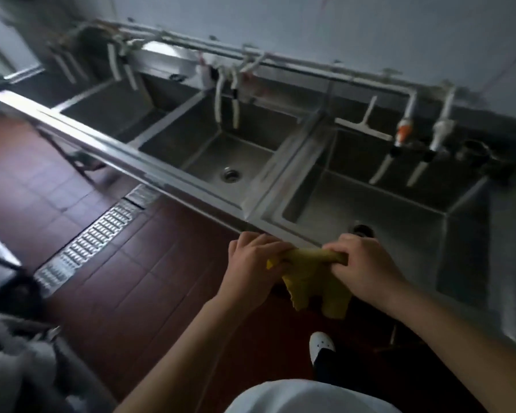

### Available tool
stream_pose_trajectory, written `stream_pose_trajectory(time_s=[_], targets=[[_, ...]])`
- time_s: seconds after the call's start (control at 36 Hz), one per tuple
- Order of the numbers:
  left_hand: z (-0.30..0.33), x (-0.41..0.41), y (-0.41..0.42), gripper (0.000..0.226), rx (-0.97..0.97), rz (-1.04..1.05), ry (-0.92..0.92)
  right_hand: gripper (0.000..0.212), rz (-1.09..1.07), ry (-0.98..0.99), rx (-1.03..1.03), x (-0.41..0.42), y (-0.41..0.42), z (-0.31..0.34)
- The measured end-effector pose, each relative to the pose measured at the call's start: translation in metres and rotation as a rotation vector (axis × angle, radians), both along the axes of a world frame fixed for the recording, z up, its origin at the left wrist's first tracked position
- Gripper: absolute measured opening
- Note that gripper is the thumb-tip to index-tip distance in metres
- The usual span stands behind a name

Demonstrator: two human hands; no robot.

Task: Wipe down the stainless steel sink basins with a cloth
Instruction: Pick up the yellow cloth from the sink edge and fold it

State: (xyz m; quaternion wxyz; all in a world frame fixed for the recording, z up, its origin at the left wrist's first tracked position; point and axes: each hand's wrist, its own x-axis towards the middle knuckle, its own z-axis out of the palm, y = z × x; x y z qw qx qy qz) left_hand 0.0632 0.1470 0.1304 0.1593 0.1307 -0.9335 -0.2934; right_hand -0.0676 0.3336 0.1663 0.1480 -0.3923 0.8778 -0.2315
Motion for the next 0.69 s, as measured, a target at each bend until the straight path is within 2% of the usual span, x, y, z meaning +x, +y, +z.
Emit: stream_pose_trajectory(time_s=[0.08,0.19,0.28,0.39,0.56,0.64,0.69], targets=[[-0.005,0.024,-0.035,0.031,-0.007,0.117,0.036,0.020,0.129,-0.001,0.023,0.004,-0.050,0.002],[-0.005,0.048,-0.079,0.027,0.155,0.167,0.070,0.023,0.258,-0.023,0.048,0.005,-0.119,0.003],[-0.002,0.058,-0.108,0.031,0.215,0.321,0.084,0.025,0.350,-0.053,0.019,0.005,-0.171,0.001],[-0.004,0.060,-0.157,0.040,0.205,0.469,0.040,0.029,0.491,-0.085,0.003,-0.004,-0.238,-0.013],[-0.006,0.047,-0.241,0.036,0.193,0.564,-0.041,0.036,0.630,-0.139,0.043,-0.028,-0.343,-0.038],[0.002,0.037,-0.286,0.034,0.168,0.577,-0.117,0.028,0.691,-0.160,0.067,-0.042,-0.396,-0.041],[0.006,0.033,-0.315,0.032,0.116,0.606,-0.102,0.026,0.708,-0.188,0.041,-0.052,-0.433,-0.039]])
